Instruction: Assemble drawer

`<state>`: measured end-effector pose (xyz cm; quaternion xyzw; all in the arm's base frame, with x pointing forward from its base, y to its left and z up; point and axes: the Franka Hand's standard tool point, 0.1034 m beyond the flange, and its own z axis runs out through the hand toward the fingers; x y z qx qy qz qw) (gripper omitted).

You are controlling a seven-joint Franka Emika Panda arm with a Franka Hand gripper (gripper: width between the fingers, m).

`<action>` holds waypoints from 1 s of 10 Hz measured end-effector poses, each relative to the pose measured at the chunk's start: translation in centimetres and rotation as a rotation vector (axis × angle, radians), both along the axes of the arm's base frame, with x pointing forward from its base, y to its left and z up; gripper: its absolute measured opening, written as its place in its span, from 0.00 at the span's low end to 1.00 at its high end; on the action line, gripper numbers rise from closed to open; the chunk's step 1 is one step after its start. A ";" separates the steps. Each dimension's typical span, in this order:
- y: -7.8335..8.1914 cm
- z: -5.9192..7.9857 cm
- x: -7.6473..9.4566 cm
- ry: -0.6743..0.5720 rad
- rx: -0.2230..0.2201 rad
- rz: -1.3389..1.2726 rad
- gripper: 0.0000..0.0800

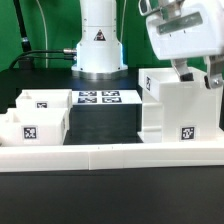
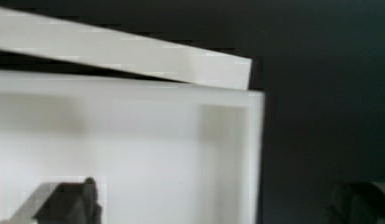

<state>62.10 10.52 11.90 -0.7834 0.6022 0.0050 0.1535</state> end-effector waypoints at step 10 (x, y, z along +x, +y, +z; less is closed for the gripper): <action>-5.0 2.5 -4.0 -0.125 -0.122 0.631 0.81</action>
Offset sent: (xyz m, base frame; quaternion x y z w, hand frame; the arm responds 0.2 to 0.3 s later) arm -0.0137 -0.0086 0.0108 0.0507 -0.0523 0.1649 0.9836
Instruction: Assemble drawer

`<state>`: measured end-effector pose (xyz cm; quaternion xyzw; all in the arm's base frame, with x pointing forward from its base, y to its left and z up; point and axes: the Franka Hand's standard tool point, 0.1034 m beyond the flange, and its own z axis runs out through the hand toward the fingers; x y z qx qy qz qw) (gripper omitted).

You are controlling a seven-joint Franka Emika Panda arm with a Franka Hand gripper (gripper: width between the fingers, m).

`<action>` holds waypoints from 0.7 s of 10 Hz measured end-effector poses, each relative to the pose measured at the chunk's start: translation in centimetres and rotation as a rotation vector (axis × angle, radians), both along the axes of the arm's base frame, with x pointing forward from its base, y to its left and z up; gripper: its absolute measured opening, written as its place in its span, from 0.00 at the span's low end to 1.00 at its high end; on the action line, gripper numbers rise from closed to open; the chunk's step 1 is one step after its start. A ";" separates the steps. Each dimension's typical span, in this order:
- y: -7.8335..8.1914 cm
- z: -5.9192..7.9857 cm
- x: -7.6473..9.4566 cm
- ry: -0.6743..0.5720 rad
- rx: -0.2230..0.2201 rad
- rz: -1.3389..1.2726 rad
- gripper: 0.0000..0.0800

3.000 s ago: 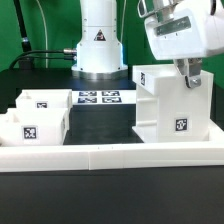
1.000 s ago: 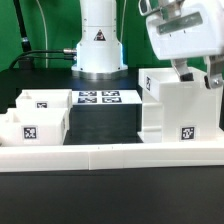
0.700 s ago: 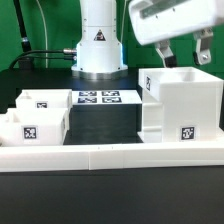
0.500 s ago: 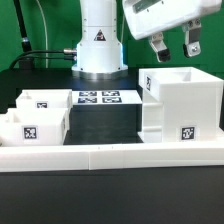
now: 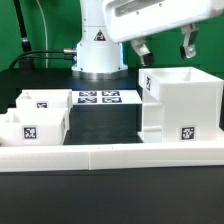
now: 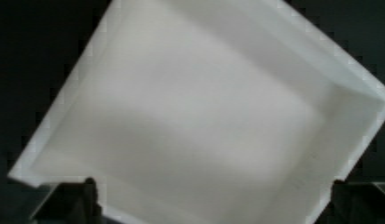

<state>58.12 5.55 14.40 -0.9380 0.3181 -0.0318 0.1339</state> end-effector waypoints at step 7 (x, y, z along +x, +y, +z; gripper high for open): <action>-3.2 -0.2 -0.6 -0.079 -0.116 0.489 0.81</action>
Offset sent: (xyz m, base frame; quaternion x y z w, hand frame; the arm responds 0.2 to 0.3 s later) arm 0.0000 0.0000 0.0000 0.0000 0.0000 -0.1938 0.9810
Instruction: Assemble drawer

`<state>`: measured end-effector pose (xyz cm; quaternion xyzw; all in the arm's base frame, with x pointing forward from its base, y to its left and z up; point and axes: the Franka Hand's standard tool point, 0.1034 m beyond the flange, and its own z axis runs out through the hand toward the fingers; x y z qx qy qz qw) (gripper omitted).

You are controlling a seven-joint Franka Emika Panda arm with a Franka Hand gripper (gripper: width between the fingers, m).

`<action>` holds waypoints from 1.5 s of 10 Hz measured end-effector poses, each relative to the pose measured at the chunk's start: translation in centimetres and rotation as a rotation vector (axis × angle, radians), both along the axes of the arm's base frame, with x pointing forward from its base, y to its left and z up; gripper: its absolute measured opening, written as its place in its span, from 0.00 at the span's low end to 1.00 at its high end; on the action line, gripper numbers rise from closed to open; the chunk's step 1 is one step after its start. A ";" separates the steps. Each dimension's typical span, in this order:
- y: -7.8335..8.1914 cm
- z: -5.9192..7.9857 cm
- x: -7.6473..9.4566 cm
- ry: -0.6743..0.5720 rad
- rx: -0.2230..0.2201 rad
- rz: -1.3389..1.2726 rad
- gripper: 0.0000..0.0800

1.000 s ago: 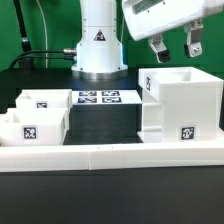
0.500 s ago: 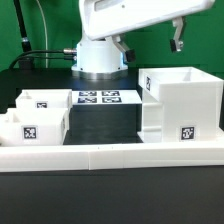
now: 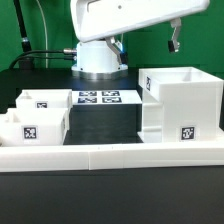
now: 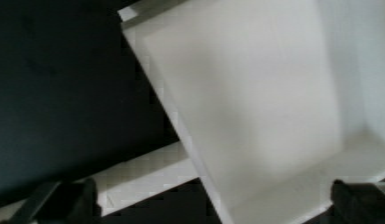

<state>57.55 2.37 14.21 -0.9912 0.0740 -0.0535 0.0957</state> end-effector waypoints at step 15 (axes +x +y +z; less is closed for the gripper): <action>-10.4 -6.8 -3.9 0.063 -0.127 0.019 0.81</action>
Offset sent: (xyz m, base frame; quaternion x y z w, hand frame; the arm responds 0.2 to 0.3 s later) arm -0.0265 -0.0558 -0.0195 -0.0196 0.0113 0.0152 0.9996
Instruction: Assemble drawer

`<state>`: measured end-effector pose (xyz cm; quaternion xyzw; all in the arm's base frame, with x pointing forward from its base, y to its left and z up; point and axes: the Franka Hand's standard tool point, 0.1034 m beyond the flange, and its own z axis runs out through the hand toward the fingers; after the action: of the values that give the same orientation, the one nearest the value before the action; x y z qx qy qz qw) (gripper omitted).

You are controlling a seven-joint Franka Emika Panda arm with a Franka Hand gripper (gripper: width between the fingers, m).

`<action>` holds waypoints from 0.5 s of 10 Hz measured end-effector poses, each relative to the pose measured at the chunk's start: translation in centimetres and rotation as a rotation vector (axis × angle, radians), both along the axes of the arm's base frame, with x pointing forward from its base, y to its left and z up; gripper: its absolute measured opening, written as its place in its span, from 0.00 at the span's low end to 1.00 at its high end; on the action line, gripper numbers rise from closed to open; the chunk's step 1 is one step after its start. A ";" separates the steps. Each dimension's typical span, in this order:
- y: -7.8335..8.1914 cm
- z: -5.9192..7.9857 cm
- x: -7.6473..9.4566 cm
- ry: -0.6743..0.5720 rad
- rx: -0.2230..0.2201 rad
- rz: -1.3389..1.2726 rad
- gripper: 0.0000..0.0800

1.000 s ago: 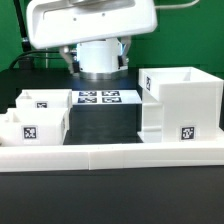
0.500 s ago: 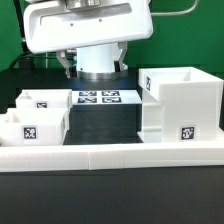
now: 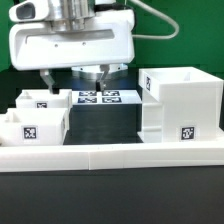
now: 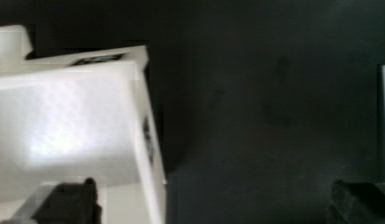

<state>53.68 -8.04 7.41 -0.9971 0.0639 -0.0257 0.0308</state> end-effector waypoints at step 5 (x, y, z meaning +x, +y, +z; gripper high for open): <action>-1.1 -0.3 0.5 -0.008 -0.003 0.066 0.81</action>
Offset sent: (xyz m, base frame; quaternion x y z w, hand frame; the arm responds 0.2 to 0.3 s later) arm 0.0000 0.0000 0.0000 0.0000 0.0000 0.0000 1.0000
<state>54.18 -9.12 7.08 -0.9986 0.0307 -0.0288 0.0306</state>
